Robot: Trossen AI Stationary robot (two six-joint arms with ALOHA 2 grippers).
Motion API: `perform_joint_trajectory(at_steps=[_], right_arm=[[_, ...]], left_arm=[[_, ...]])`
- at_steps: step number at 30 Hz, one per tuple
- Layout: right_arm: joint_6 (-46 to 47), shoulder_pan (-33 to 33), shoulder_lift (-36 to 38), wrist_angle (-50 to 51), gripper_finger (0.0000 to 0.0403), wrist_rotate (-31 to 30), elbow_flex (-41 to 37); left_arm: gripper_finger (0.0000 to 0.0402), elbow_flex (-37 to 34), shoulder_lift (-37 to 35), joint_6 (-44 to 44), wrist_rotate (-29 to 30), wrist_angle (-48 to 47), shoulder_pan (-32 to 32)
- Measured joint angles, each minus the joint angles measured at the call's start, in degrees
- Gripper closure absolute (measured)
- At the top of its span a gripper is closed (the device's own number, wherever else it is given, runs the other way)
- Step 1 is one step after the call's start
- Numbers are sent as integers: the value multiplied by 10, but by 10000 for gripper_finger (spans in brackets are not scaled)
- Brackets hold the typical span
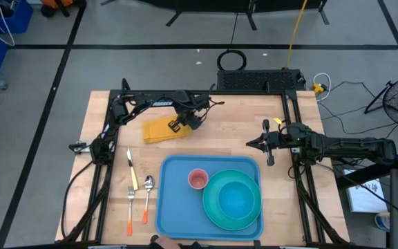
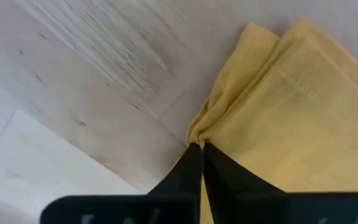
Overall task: Set up tray
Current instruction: Put the yellow napkin on the tray to the left of the pink cup
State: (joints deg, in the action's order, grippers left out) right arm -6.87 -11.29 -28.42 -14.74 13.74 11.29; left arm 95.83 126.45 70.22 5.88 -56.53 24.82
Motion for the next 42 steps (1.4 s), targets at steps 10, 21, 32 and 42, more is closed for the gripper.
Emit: perform_joint_trajectory(at_steps=[10, 21, 32, 42], right_arm=[[0, 0, 0, -9, 403, 0, 0], [0, 0, 0, -13, 403, -1, 0], [1, 0, 0, -13, 403, -1, 0], [2, 0, 0, -14, 403, 0, 0]], left_arm=[[399, 12, -40, -32, 30, 2, -18], [401, 12, -185, -88, 86, 36, -40], [401, 12, -358, -302, 203, 54, -117], [401, 12, -448, -534, 330, -50, -304]])
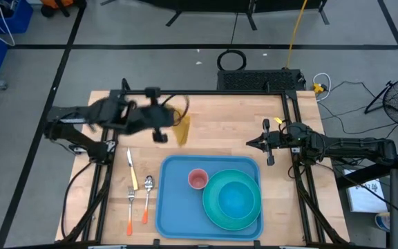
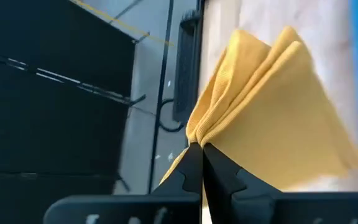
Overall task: Set up tray
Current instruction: Put the yellow napkin on the tray to the left of the pink cup
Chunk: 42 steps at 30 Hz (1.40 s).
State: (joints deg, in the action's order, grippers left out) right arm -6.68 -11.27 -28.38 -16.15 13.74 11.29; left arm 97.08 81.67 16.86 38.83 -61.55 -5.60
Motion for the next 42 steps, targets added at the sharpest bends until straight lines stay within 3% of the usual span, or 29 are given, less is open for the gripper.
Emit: perform_joint_trajectory(at_steps=[7, 16, 25, 32, 36, 42], right_arm=[[2, 0, 0, -17, 403, 0, 0], [15, 0, 0, -25, 403, 1, 0], [15, 0, 0, -26, 403, 1, 0], [28, 0, 0, -31, 403, 1, 0], [30, 0, 0, -34, 403, 1, 0], [30, 0, 0, -33, 403, 5, 0]], left_arm=[[401, 0, 3, -203, 27, -48, -164], [401, 0, 22, -469, 19, -89, -302], [401, 0, 69, -615, -17, -85, -428], [401, 0, 124, -744, -73, -26, -436], [401, -1, 157, -822, -86, -41, -409], [401, -1, 203, -848, -129, -103, -357]])
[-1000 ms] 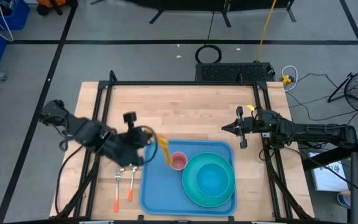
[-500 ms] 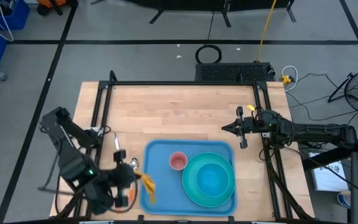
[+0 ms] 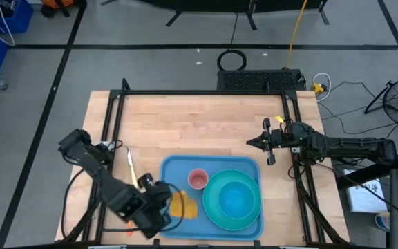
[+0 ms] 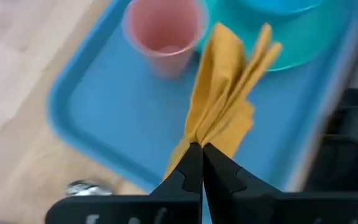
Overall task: Set up tray
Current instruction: Put the yellow napkin on the tray to the left of the pink cup
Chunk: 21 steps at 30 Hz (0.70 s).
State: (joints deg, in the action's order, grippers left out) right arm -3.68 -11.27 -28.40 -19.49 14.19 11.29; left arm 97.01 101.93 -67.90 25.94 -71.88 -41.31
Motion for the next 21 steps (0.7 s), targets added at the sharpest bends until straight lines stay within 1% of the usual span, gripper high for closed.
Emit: perform_joint_trajectory(at_steps=[4, 7, 15, 21], right_arm=[[-5, 0, 0, 0, 403, 0, 0], [-16, 0, 0, 3, 403, 0, 0], [-26, 0, 0, 4, 403, 0, 0], [-28, 0, 0, 5, 403, -2, 0]], left_arm=[[401, 0, 27, 12, -35, -56, 45], [401, 0, 47, 49, -56, -81, 76], [401, -1, 80, 178, -79, -80, 144], [401, -29, 84, 212, -90, -78, 168]])
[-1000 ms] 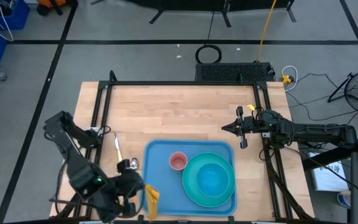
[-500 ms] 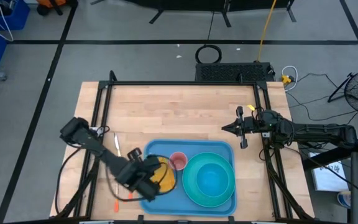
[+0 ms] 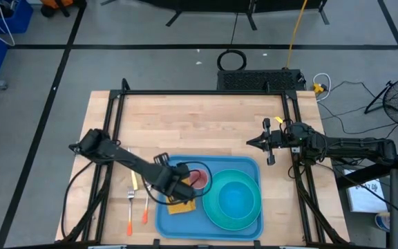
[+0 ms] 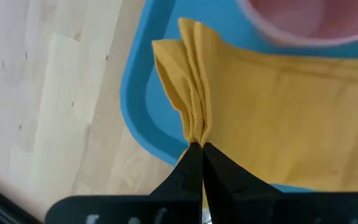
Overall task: Set up tray
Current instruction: Put the yellow napkin on the tray to the left of the pink cup
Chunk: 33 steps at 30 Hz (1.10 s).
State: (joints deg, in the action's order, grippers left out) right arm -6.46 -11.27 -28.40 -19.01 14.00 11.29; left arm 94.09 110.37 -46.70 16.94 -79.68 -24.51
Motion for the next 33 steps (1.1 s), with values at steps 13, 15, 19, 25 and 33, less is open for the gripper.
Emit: perform_joint_trajectory(at_steps=[13, 15, 19, 25, 33], right_arm=[[2, 0, 0, 1, 403, -2, 0], [2, 0, 0, 1, 403, -2, 0], [2, 0, 0, 1, 403, -2, 0], [1, 0, 0, 0, 403, -2, 0], [8, 0, 0, 0, 403, -2, 0]], left_arm=[[343, -47, 0, 2, 48, -8, 13], [322, -47, -2, 2, 58, -22, 13], [274, -47, -7, 3, 55, -50, 16], [225, -34, -9, 15, -29, 0, -20], [218, -34, -9, 49, -4, 160, -114]])
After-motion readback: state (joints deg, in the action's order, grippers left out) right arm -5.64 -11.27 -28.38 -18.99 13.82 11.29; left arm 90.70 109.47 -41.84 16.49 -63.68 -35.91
